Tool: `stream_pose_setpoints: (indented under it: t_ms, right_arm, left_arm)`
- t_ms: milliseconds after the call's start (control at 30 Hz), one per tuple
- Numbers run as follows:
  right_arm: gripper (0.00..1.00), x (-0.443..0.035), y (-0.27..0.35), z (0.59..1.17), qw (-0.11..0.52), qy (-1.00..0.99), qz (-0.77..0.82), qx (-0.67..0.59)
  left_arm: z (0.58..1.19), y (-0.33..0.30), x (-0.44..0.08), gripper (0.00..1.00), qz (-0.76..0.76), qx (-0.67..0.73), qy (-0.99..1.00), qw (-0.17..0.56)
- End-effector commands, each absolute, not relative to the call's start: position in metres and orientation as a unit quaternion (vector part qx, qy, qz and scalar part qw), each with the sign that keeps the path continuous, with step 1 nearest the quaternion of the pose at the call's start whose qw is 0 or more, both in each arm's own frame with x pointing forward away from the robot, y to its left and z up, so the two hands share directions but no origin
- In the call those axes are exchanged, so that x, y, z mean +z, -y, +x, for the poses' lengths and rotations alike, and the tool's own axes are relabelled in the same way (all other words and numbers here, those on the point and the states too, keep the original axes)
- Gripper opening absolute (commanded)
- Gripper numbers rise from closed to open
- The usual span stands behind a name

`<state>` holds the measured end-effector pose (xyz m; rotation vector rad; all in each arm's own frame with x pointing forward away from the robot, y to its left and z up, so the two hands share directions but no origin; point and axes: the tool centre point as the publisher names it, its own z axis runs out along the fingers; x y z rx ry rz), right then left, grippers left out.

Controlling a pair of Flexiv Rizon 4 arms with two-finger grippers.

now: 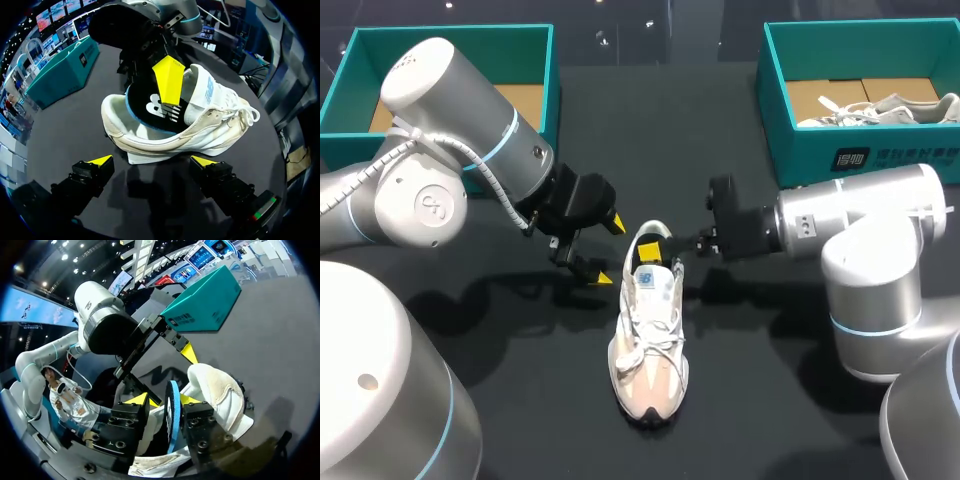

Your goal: Take the shoe out of the shoebox, open the shoe tongue, remove and reinsert the insole, then place the shoe into the shoebox

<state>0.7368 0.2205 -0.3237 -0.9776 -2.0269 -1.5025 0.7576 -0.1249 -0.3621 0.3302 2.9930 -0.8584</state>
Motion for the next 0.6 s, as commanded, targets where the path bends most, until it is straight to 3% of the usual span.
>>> stream_pose_setpoints:
  t_ms: [33,200,233,267,600]
  right_arm:
    - [0.3,-0.319,-0.219,0.742,0.216,0.739,-0.353,-0.531]
    - [0.2,-0.323,-0.22,0.75,0.22,0.739,-0.352,-0.531]
    - [0.13,-0.325,-0.221,0.751,0.223,0.738,-0.352,-0.53]
    - [0.0,-0.327,-0.221,0.752,0.226,0.738,-0.352,-0.53]
    - [0.0,-0.345,-0.229,0.728,0.259,0.733,-0.36,-0.516]
  left_arm:
    - [0.758,0.126,-0.363,1.0,0.106,-0.274,-0.956,0.005]
    - [0.758,0.126,-0.363,1.0,0.106,-0.274,-0.956,0.005]
    - [0.758,0.126,-0.363,1.0,0.106,-0.274,-0.956,0.005]
    - [0.758,0.126,-0.363,1.0,0.106,-0.274,-0.956,0.005]
    - [0.758,0.126,-0.363,1.0,0.106,-0.274,-0.956,0.005]
